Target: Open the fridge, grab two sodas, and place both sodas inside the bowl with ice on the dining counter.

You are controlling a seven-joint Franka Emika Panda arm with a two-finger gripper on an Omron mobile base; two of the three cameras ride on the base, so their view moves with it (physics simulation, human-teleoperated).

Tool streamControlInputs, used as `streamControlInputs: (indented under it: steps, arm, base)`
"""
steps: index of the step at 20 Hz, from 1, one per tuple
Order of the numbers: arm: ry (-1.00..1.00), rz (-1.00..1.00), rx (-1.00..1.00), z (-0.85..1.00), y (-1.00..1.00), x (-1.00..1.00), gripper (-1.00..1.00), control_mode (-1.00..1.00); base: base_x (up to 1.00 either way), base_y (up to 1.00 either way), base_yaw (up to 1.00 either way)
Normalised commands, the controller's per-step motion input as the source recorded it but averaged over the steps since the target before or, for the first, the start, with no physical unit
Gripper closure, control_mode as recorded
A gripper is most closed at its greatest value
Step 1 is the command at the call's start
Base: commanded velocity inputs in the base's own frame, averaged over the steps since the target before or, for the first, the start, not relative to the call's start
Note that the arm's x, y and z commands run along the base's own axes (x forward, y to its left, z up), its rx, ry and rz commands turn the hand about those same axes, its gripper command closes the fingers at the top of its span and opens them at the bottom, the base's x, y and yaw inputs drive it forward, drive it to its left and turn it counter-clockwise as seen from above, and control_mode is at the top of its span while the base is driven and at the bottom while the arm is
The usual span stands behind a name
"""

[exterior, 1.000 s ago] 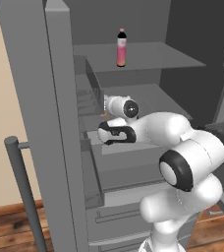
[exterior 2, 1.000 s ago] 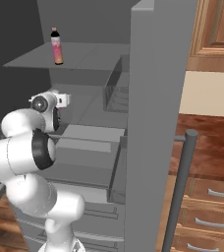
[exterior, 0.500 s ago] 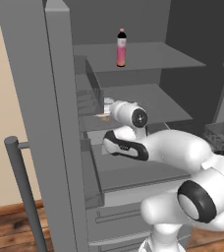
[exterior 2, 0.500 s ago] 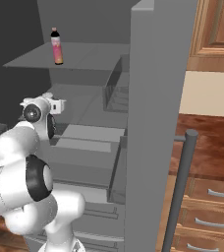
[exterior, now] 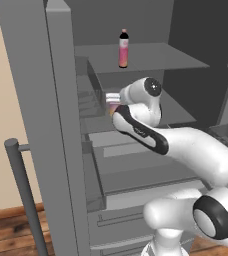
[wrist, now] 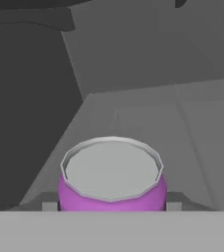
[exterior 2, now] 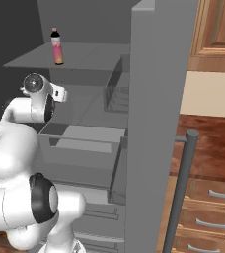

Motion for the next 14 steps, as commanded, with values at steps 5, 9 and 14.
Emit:
streamControlInputs:
  steps: [5,9,14]
  arm:
    - [0.16,0.00,0.00,0.00,-0.20,-0.89,1.00,-1.00]
    - [0.04,0.00,0.00,0.01,-0.31,-1.00,1.00,-1.00]
    - [0.00,-0.03,0.00,0.16,-0.35,-0.95,1.00,-1.00]
  base:
    - [0.00,0.00,0.00]
    - [0.00,0.00,0.00]
    - [0.00,0.00,0.00]
